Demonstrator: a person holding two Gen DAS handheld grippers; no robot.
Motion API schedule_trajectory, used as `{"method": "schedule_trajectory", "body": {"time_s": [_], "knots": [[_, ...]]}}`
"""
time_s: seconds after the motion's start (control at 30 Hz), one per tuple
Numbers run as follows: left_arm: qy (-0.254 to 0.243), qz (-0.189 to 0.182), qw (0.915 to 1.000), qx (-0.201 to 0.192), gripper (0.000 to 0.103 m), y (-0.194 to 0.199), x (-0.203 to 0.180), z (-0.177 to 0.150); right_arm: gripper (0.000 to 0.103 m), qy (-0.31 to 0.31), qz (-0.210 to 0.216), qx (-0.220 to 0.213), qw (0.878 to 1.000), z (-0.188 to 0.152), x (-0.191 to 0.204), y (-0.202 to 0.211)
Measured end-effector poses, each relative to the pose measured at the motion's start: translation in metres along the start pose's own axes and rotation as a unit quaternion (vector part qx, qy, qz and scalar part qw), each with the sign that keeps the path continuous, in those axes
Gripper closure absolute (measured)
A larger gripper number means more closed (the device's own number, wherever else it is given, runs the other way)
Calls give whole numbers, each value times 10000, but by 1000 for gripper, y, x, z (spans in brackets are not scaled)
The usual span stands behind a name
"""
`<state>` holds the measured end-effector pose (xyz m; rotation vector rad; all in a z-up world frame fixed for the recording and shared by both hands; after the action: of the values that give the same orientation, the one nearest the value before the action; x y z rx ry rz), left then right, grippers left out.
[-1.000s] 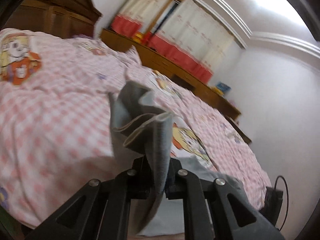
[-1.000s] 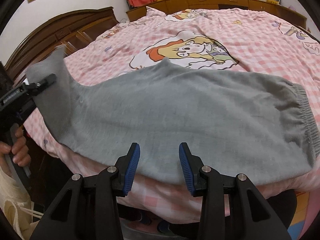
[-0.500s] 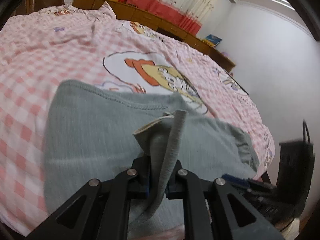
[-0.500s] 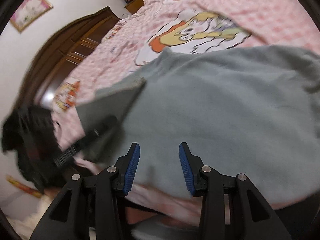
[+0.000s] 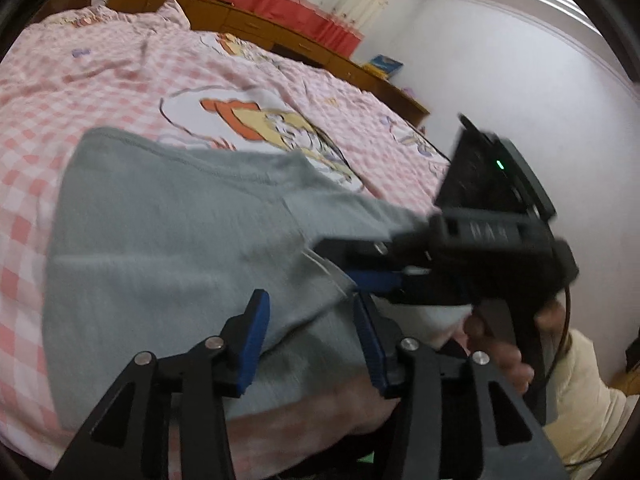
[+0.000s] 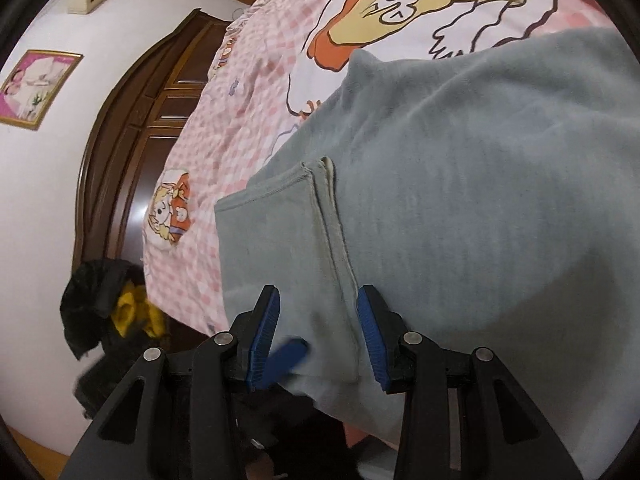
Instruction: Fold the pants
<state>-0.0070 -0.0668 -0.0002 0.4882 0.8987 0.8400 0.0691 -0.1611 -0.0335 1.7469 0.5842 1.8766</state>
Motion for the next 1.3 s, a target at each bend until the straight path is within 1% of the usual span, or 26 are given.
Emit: {"method": "schedule_trajectory", "body": {"time_s": [0.07, 0.17, 0.3, 0.37, 0.47, 0.63, 0.7, 0.8, 0.9, 1.0, 1.03, 1.1, 1.13, 1.17, 1.2, 1.23, 1.3], "knots": [[61, -43, 9999, 92, 57, -4, 0, -5, 61, 43, -23, -12, 10000, 1, 2, 0], [137, -208, 9994, 252, 57, -9, 0, -12, 60, 67, -150, -8, 9999, 4, 4, -3], [95, -203, 9995, 228, 57, -5, -1, -13, 60, 214, -436, 90, 9988, 9, 1, -15], [115, -188, 9996, 197, 57, -2, 0, -12, 60, 210, -491, 102, 9985, 10, 0, -17], [157, -42, 9998, 145, 56, 7, 5, -14, 60, 276, -533, 110, 9981, 9, 2, -17], [247, 406, 9989, -52, 55, 32, 22, -18, 60, 488, -654, 12, 9967, 1, -4, -1], [277, 580, 9978, -152, 52, 44, 30, -22, 60, 606, -655, 41, 9960, -5, -8, 2], [290, 825, 9959, -248, 51, 57, 41, -26, 60, 822, -638, 184, 9944, -12, -7, -7], [319, 980, 9943, -270, 51, 63, 51, -29, 60, 978, -335, 280, 9942, -15, 2, -21], [438, 994, 9938, -233, 51, 63, 57, -32, 60, 998, -130, 256, 9946, -12, 9, -31], [433, 1006, 9937, -232, 51, 62, 57, -31, 62, 975, -70, 238, 9949, -9, 10, -33], [364, 1061, 9934, -236, 51, 63, 55, -31, 70, 890, 12, 217, 9958, -5, 10, -34], [328, 1105, 9931, -228, 51, 63, 54, -32, 79, 830, -10, 221, 9963, -3, 10, -34], [306, 1132, 9929, -220, 51, 64, 53, -33, 86, 845, -51, 215, 9962, -1, 11, -32], [290, 1157, 9926, -210, 51, 65, 52, -35, 90, 888, -58, 198, 9958, -2, 14, -31], [298, 1166, 9925, -211, 51, 66, 52, -36, 93, 961, -61, 149, 9952, -2, 19, -28], [349, 1125, 9927, -242, 51, 71, 51, -38, 94, 1039, -10, 33, 9946, 0, 32, -21]]}}
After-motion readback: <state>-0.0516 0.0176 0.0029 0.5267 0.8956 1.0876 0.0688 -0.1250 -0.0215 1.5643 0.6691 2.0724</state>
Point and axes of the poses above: each gripper's, at about its wrist camera, not at the fingertips, and y roughly against the way its jaws point, x to its left, z to its top, the point moved 6 cm from there along -y, roughly the way its jaws point, and after that the axes turned 9 degrees about x, right-handed, at the moved point
